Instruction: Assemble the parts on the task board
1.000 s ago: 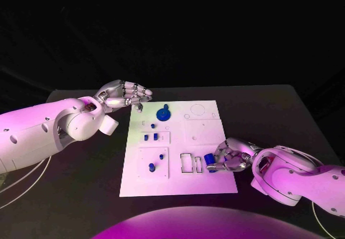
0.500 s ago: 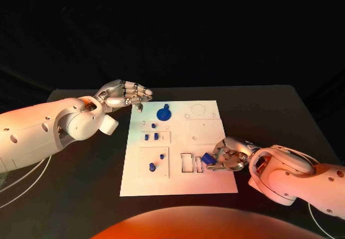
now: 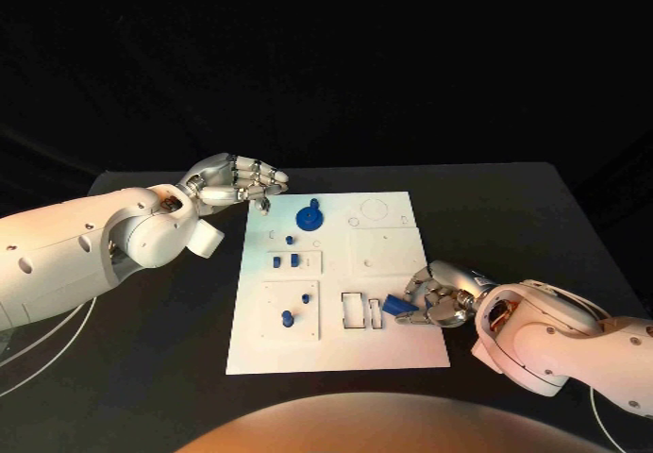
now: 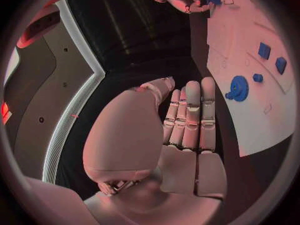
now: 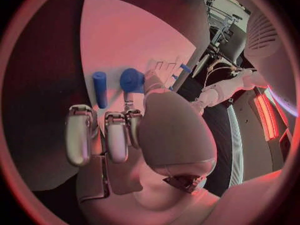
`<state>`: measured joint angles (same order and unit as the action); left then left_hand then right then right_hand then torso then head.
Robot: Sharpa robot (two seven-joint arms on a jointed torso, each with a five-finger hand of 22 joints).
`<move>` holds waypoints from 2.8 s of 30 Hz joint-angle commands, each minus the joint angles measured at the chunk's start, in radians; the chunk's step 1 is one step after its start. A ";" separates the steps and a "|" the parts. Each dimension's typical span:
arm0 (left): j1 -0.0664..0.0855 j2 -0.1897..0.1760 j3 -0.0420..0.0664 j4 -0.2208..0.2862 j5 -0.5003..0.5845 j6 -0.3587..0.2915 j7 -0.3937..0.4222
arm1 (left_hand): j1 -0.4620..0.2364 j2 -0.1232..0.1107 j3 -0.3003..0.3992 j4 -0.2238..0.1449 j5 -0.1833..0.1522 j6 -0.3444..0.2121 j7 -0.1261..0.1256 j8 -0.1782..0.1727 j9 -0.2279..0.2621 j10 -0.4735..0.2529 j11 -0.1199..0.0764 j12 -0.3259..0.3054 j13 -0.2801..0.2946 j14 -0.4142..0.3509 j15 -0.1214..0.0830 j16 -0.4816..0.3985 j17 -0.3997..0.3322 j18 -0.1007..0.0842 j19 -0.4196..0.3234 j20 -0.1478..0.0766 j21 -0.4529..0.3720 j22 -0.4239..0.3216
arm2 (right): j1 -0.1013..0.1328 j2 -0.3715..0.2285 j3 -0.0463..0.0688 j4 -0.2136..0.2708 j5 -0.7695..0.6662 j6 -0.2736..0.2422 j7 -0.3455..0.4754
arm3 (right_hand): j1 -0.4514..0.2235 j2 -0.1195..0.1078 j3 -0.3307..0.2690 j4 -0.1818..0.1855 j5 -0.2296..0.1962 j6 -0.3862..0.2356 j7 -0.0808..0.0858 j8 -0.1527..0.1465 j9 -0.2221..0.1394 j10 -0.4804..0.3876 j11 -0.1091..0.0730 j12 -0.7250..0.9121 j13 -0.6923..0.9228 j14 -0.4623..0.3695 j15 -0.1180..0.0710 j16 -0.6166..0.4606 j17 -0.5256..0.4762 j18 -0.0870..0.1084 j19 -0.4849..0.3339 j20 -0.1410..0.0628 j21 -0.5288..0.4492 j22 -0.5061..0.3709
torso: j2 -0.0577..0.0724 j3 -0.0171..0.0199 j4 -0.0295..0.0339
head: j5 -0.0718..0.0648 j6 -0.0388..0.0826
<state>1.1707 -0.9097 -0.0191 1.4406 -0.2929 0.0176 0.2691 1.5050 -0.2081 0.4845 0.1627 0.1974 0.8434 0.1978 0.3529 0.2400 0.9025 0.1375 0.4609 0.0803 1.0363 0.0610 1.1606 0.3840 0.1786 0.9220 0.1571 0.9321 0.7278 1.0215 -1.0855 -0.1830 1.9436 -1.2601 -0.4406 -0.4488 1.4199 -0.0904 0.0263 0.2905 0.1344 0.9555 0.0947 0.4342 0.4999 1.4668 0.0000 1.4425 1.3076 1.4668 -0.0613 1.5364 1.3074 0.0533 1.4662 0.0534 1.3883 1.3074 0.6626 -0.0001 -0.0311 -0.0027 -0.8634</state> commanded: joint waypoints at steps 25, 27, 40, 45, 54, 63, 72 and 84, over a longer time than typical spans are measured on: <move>0.000 0.006 0.000 0.000 0.000 0.020 0.005 | -0.009 -0.002 0.007 -0.004 -0.001 -0.006 0.002 0.008 0.002 -0.007 0.001 0.006 0.002 -0.010 0.001 0.004 0.002 0.005 -0.009 0.000 0.005 0.002 | 0.052 0.088 0.000 0.009 0.198 0.011 0.007 | -0.118 0.068 0.040 0.002 0.001 0.071 -0.035 -0.009 -0.007 0.046 -0.014 0.019 0.163 0.083 -0.012 0.009 0.150 -0.019 0.043 -0.016 0.018 0.217 | 0.002 -0.0009 0.0013 | 0.005 -0.007; 0.000 0.005 0.000 0.001 0.000 0.020 0.005 | -0.009 -0.002 0.007 -0.004 -0.001 -0.006 0.002 0.008 0.002 -0.007 0.001 0.006 0.002 -0.010 0.001 0.004 0.002 0.005 -0.009 0.000 0.005 0.002 | 0.048 0.098 0.000 0.004 0.186 0.018 0.001 | -0.139 0.061 0.035 0.001 -0.001 0.075 -0.035 -0.009 -0.007 0.047 -0.014 0.019 0.164 0.083 -0.012 0.009 0.152 -0.020 0.044 -0.016 0.019 0.218 | 0.002 -0.0011 0.0012 | 0.006 -0.008; 0.000 0.004 0.000 0.002 0.000 0.021 0.004 | -0.009 -0.002 0.007 -0.004 -0.001 -0.006 0.002 0.008 0.002 -0.007 0.001 0.006 0.002 -0.010 0.001 0.004 0.002 0.005 -0.009 0.000 0.005 0.002 | 0.035 0.134 0.000 -0.012 0.155 0.034 -0.013 | -0.166 0.062 0.027 0.001 -0.001 0.085 -0.037 -0.009 -0.006 0.053 -0.015 0.027 0.173 0.084 -0.014 0.009 0.154 -0.020 0.045 -0.017 0.022 0.219 | 0.001 -0.0005 -0.0001 | 0.013 -0.009; 0.000 0.003 0.000 0.002 0.000 0.021 0.003 | -0.009 -0.002 0.007 -0.004 -0.001 -0.006 0.002 0.008 0.002 -0.007 0.001 0.006 0.002 -0.010 0.001 0.004 0.002 0.005 -0.009 0.000 0.005 0.002 | 0.032 0.142 0.000 -0.016 0.152 0.055 -0.016 | -0.168 0.063 0.027 0.001 -0.001 0.086 -0.037 -0.009 -0.005 0.055 -0.016 0.030 0.175 0.084 -0.014 0.009 0.155 -0.020 0.045 -0.017 0.021 0.219 | 0.002 -0.0009 -0.0003 | 0.014 -0.009; 0.000 0.001 0.000 0.003 0.000 0.021 0.003 | -0.009 -0.002 0.007 -0.004 -0.001 -0.006 0.002 0.008 0.002 -0.007 0.001 0.006 0.002 -0.010 0.001 0.004 0.002 0.005 -0.009 0.000 0.005 0.002 | 0.026 0.153 0.000 -0.024 0.148 0.050 -0.025 | -0.183 0.064 0.022 0.002 -0.002 0.090 -0.038 -0.009 -0.005 0.055 -0.016 0.030 0.176 0.083 -0.015 0.009 0.154 -0.020 0.045 -0.018 0.020 0.218 | 0.002 -0.0008 0.0012 | 0.015 -0.009; 0.000 0.000 0.000 0.004 0.000 0.020 0.002 | -0.009 -0.002 0.007 -0.004 -0.001 -0.006 0.002 0.008 0.002 -0.007 0.001 0.006 0.002 -0.010 0.001 0.004 0.002 0.005 -0.009 0.000 0.005 0.002 | 0.026 0.160 0.000 -0.029 0.146 0.046 -0.030 | -0.218 0.072 0.012 0.003 -0.002 0.095 -0.039 -0.011 -0.004 0.057 -0.017 0.029 0.177 0.084 -0.015 0.009 0.155 -0.020 0.045 -0.018 0.019 0.218 | 0.001 -0.0014 0.0002 | 0.018 -0.009; 0.000 0.001 0.000 0.003 0.000 0.020 0.002 | -0.009 -0.002 0.007 -0.004 -0.001 -0.006 0.002 0.008 0.002 -0.007 0.001 0.006 0.002 -0.010 0.001 0.004 0.002 0.005 -0.009 0.000 0.005 0.002 | 0.025 0.165 0.000 -0.032 0.148 0.057 -0.029 | -0.327 0.069 -0.070 0.003 -0.005 0.101 -0.042 -0.007 0.006 0.057 -0.019 0.026 0.179 0.084 -0.017 0.009 0.157 -0.020 0.045 -0.020 0.018 0.219 | 0.001 -0.0004 0.0003 | 0.017 -0.009; 0.000 0.001 0.000 0.003 0.000 0.018 0.002 | -0.012 -0.001 0.011 -0.008 -0.001 -0.007 0.002 0.011 0.003 -0.009 0.002 0.009 0.002 -0.011 0.001 0.005 0.002 0.005 -0.010 0.000 0.006 0.002 | 0.025 0.164 0.000 -0.030 0.137 0.062 -0.018 | -0.427 0.040 -0.160 0.006 0.001 0.097 -0.041 -0.004 0.017 0.055 -0.018 0.018 0.176 0.084 -0.016 0.009 0.159 -0.019 0.045 -0.019 0.015 0.218 | 0.001 -0.0003 -0.0007 | 0.016 -0.009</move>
<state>1.1706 -0.9102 -0.0195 1.4410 -0.2929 0.0231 0.2652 1.5051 -0.2081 0.4915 0.1557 0.1974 0.8434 0.1978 0.3588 0.2426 0.8990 0.1412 0.4676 0.0815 1.0327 0.0644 1.1606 0.3843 0.1786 0.9220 0.1571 0.9321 0.7293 1.0479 -0.9210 -0.1828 1.9111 -1.1055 -0.3972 -0.4689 0.9996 -0.0501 -0.1269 0.2965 0.1339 1.0593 0.0551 0.4314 0.5158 1.4686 -0.0127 1.4653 1.3080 1.4628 -0.0719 1.5403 1.3075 0.0534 1.4644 0.0410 1.4058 1.3075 0.6636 -0.0004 -0.0313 0.0139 -0.8728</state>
